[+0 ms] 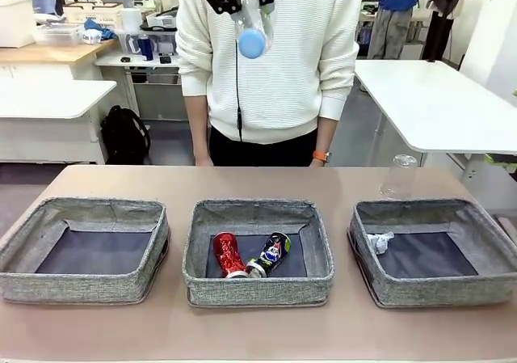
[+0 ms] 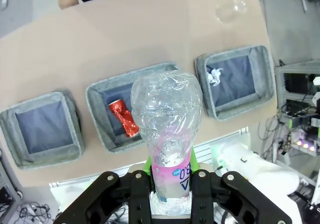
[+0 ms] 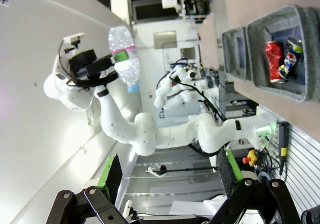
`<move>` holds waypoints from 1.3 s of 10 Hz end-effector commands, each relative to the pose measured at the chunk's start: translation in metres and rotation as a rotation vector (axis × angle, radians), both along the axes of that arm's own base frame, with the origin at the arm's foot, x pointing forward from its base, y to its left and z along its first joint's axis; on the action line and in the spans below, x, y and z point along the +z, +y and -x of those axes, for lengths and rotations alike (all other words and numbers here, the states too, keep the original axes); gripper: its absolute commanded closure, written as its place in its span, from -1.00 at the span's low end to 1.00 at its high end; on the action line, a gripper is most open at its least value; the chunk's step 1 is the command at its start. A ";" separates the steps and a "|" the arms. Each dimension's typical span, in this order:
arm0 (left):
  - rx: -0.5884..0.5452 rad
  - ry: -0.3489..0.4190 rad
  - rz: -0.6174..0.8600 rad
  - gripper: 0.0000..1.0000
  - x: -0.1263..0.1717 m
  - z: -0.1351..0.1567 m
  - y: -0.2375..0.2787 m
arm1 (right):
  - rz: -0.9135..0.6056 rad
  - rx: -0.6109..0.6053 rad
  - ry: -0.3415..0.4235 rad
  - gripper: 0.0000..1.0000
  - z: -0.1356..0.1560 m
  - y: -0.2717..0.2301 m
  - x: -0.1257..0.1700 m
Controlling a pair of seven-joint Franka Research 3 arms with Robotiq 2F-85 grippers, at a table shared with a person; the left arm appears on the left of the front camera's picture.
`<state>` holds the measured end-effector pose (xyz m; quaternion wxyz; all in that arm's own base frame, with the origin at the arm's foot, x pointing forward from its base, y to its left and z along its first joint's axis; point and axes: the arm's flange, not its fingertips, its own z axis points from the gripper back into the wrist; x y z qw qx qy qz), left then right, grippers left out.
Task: Sort the waste into the appropriate baskets.
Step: Pick up the waste item pointed out by the person, then place the picked waste into the Fabric basket indicated by the person.
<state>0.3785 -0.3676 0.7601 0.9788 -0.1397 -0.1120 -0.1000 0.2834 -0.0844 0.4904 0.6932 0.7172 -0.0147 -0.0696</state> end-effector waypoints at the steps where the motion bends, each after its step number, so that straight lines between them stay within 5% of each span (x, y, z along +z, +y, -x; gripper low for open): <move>1: 0.005 0.006 0.000 0.53 -0.002 0.002 0.002 | -0.014 0.001 -0.020 -1.00 -0.001 0.000 0.002; 13: 0.005 0.006 0.000 0.53 -0.002 0.002 0.002 | -0.014 0.001 -0.020 -1.00 -0.001 0.000 0.002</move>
